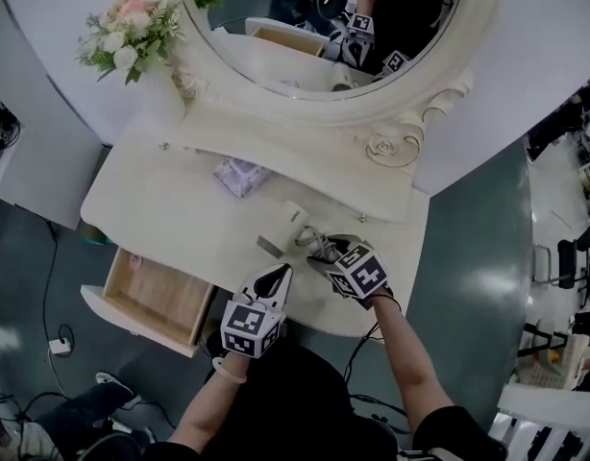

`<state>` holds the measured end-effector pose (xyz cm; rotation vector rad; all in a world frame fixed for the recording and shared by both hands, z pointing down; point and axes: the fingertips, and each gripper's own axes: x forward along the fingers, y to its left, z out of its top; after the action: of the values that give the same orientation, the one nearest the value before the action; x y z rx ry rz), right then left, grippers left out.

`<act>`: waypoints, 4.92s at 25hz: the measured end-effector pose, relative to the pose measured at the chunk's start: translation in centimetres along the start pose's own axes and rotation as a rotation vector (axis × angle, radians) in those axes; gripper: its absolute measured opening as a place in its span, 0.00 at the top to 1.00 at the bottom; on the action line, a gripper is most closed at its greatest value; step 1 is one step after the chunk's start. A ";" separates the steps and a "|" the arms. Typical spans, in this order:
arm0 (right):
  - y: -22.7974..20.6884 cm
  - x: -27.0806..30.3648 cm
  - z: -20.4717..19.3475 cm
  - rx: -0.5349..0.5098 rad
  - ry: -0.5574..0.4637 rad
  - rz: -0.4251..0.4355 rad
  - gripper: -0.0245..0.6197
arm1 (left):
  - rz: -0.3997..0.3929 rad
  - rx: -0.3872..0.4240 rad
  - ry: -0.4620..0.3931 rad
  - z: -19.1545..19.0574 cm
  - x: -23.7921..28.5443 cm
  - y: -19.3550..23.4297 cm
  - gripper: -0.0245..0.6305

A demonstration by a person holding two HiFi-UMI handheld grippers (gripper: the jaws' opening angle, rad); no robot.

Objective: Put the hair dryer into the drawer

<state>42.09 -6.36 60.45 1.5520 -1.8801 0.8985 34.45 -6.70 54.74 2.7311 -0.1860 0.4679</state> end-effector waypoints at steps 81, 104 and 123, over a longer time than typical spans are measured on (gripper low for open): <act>34.6 32.2 5.8 -0.163 0.217 0.158 0.55 | 0.669 -0.294 -0.147 -11.5 -40.8 31.2 0.93; 35.5 34.0 4.0 -0.146 0.272 0.152 0.53 | 0.654 -0.290 -0.143 -11.5 -40.7 30.3 0.93; 35.6 31.0 5.8 -0.073 0.220 0.160 0.33 | 0.532 -0.216 -0.149 -9.3 -38.8 28.6 0.93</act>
<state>1.20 -26.05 74.74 1.2197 -1.8741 1.0147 -9.96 -27.12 58.94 2.4803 -0.9566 0.3520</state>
